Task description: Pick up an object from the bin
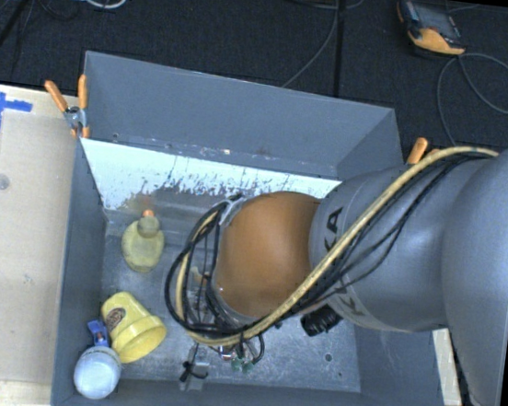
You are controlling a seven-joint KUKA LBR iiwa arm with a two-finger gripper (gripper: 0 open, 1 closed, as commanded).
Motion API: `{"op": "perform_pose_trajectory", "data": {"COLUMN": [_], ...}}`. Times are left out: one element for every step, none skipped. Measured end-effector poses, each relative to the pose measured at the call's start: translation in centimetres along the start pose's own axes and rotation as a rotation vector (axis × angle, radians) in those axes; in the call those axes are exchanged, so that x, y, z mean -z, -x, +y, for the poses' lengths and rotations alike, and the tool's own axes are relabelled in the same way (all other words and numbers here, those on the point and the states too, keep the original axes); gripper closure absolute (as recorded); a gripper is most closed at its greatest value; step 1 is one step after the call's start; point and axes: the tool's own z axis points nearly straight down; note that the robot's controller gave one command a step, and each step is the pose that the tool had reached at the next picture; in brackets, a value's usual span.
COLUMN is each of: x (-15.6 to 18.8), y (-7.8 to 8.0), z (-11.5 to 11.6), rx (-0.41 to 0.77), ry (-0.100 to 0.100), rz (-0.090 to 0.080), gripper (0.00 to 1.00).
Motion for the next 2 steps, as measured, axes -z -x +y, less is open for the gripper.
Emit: {"op": "perform_pose_trajectory", "data": {"x": [0.4,-7.6], "y": [0.2,0.5], "z": [-0.1,-0.6], "rx": [-0.004,-0.031], "ry": [0.002,0.000], "rz": [-0.008,0.003], "gripper": [0.00,1.00]}}
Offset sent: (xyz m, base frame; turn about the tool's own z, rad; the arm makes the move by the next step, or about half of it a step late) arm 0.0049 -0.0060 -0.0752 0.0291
